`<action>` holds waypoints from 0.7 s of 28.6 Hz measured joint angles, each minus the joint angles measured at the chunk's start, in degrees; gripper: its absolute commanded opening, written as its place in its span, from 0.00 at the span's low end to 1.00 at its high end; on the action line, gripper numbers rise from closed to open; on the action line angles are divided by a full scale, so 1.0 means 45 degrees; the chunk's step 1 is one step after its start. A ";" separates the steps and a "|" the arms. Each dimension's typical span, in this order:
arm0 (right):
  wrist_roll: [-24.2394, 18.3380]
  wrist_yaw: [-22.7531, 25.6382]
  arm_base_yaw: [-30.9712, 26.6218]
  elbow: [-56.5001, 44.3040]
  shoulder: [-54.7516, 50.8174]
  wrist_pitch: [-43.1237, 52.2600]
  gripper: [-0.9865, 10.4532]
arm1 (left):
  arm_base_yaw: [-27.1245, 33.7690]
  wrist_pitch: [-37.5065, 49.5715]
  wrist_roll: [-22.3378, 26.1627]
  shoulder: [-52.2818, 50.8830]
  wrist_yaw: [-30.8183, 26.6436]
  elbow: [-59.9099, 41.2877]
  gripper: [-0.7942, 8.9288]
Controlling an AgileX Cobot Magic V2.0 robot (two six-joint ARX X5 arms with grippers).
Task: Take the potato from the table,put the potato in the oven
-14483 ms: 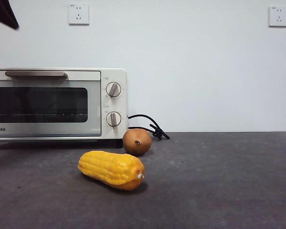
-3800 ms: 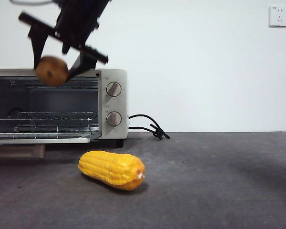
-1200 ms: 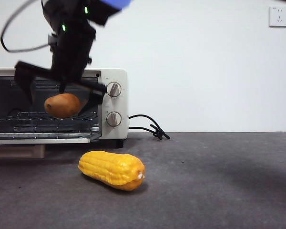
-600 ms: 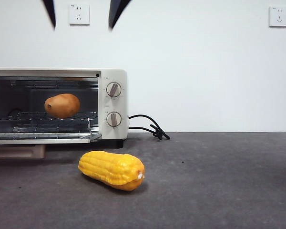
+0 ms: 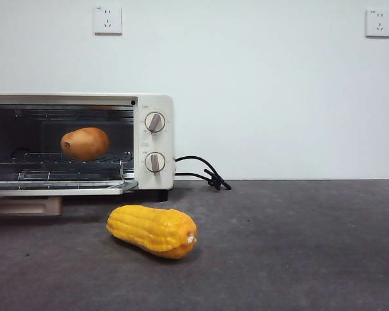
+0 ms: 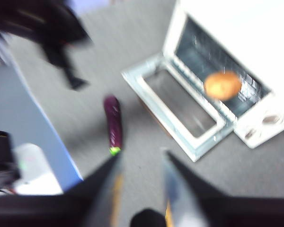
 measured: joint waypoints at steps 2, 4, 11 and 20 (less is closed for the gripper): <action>0.0000 0.0049 0.0350 0.0000 -0.0957 0.0000 0.08 | 0.1559 0.0350 0.0287 0.0534 0.1787 -0.0005 0.07; 0.0068 0.0097 0.0583 0.0000 -0.1948 0.0000 0.08 | 0.2900 0.1214 0.0316 0.1044 0.4192 -0.0112 0.07; 0.0967 0.2482 0.0889 -0.3565 -0.5731 0.0000 0.08 | 0.4284 0.3988 0.0272 0.2603 0.6645 -0.3254 0.07; 0.3327 0.2667 0.0894 -0.9957 -0.9136 0.0000 0.08 | 0.7014 0.6897 -0.0704 0.4969 0.9734 -0.5056 0.07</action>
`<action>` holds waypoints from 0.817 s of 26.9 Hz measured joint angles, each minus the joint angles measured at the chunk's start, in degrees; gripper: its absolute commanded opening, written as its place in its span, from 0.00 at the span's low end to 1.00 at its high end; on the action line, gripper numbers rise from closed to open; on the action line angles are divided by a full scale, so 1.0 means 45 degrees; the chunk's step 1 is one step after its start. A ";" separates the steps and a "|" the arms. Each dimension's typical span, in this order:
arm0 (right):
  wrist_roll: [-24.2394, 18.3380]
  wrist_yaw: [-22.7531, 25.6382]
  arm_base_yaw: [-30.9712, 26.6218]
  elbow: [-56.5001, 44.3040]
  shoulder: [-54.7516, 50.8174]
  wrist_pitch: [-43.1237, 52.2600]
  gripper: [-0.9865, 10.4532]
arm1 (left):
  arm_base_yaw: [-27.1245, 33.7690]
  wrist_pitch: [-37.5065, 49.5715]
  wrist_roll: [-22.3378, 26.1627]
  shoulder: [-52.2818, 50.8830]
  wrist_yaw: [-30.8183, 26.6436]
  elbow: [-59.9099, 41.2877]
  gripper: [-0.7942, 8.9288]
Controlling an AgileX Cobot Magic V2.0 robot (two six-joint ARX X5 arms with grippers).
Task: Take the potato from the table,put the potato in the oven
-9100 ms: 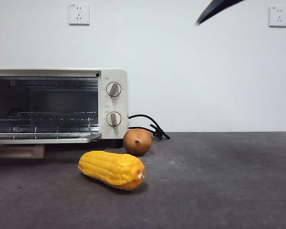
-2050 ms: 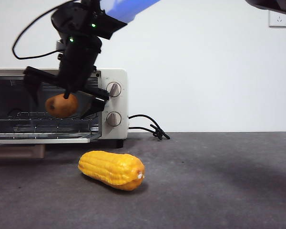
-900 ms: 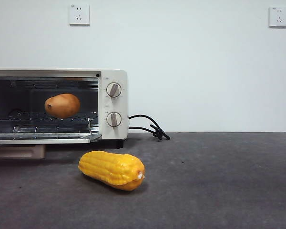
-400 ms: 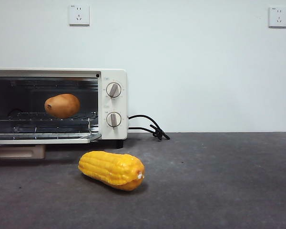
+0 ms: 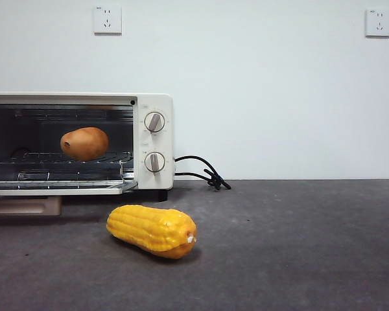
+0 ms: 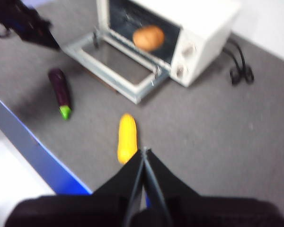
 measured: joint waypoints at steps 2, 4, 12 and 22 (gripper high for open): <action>0.0568 0.0000 -0.0005 -0.0913 -0.0685 -0.0005 0.08 | 0.0767 0.0427 -0.0398 0.0578 0.1200 0.0000 0.07; 0.1112 0.0068 -0.0005 -0.1608 -0.1292 0.0000 0.08 | 0.1433 0.0874 -0.0811 0.1117 0.2531 0.0000 0.07; 0.2613 0.1059 -0.0005 -0.3050 -0.3065 -0.0005 0.08 | 0.2506 0.1365 -0.1787 0.3385 0.3657 0.0000 0.07; 0.3220 0.2239 -0.0005 -0.3215 -0.3483 0.0000 0.08 | 0.3147 0.1783 -0.1812 0.4668 0.2895 0.0000 0.07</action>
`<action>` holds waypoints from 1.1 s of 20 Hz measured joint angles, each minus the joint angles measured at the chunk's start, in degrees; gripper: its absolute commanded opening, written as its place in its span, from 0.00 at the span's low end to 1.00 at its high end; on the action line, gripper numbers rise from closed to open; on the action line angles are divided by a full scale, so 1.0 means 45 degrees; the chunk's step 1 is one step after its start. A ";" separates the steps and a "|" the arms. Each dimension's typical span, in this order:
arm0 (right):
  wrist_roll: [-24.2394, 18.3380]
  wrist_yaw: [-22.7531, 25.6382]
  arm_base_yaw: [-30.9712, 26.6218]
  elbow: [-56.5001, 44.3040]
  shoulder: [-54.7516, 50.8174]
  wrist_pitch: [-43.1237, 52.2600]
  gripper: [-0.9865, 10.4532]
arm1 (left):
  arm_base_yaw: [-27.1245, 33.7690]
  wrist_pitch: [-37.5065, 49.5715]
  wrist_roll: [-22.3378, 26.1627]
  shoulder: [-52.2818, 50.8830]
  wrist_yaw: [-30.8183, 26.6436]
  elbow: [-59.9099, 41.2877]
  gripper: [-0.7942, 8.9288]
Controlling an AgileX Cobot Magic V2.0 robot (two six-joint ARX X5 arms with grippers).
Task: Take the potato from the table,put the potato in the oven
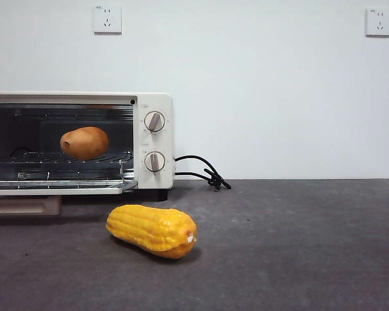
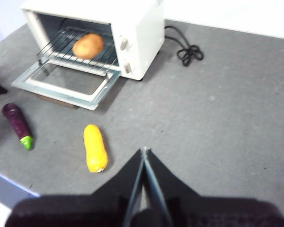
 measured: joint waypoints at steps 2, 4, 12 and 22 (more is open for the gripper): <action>0.0000 0.0107 0.0000 -0.0005 0.0000 0.0000 0.08 | -0.0073 0.0398 -0.0073 0.0155 0.0044 0.0000 0.07; 0.0097 0.0117 0.0000 -0.0005 0.0000 0.0000 0.08 | -0.0189 0.0568 -0.0112 0.0282 0.0146 0.0000 0.07; 0.0345 0.0151 0.0000 -0.0005 0.0000 0.0000 0.08 | -0.0563 0.1593 -0.0607 0.1307 0.1311 0.0000 0.07; 0.0719 0.0301 0.0000 -0.0010 0.0000 0.0000 0.08 | -0.0593 0.2375 -0.1515 0.1316 0.1787 0.0005 0.07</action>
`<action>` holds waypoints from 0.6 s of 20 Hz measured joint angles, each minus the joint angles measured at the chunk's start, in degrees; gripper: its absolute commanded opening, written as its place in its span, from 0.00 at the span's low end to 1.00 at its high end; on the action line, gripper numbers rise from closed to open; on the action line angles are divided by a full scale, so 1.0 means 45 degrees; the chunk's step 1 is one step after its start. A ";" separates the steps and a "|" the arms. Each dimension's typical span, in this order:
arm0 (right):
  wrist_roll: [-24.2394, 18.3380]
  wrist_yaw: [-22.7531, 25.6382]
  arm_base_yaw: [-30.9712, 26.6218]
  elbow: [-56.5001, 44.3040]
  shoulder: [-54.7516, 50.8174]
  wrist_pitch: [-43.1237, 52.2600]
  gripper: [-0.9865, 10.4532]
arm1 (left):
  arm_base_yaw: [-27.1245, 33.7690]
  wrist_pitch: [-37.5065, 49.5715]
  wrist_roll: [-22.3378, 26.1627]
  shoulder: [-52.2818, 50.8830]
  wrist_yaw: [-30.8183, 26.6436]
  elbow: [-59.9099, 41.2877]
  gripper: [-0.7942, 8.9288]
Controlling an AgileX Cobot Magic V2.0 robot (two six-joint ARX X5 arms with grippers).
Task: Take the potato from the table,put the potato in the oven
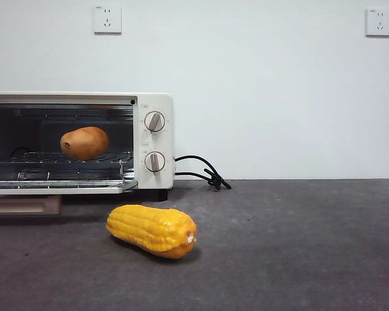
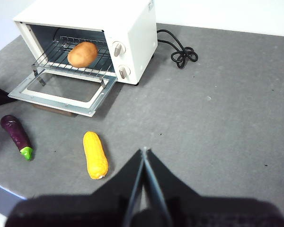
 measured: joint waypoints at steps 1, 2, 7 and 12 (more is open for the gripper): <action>0.0039 0.0000 0.0000 0.0000 0.0000 0.0000 0.08 | 0.0000 0.0005 -0.0019 0.0000 0.0063 0.0000 0.07; 0.0058 0.0000 0.0000 0.0000 0.0000 0.0000 0.08 | 0.0000 0.0015 -0.0073 0.0005 0.0175 0.0000 0.07; 0.0136 0.0000 0.0005 0.0000 0.0000 0.0000 0.08 | 0.0000 0.0355 -0.0578 0.0024 0.1030 0.0000 0.07; 0.0141 0.0005 0.0005 0.0000 0.0000 0.0000 0.08 | -0.0053 0.0675 -0.1175 0.0024 0.1909 0.0000 0.07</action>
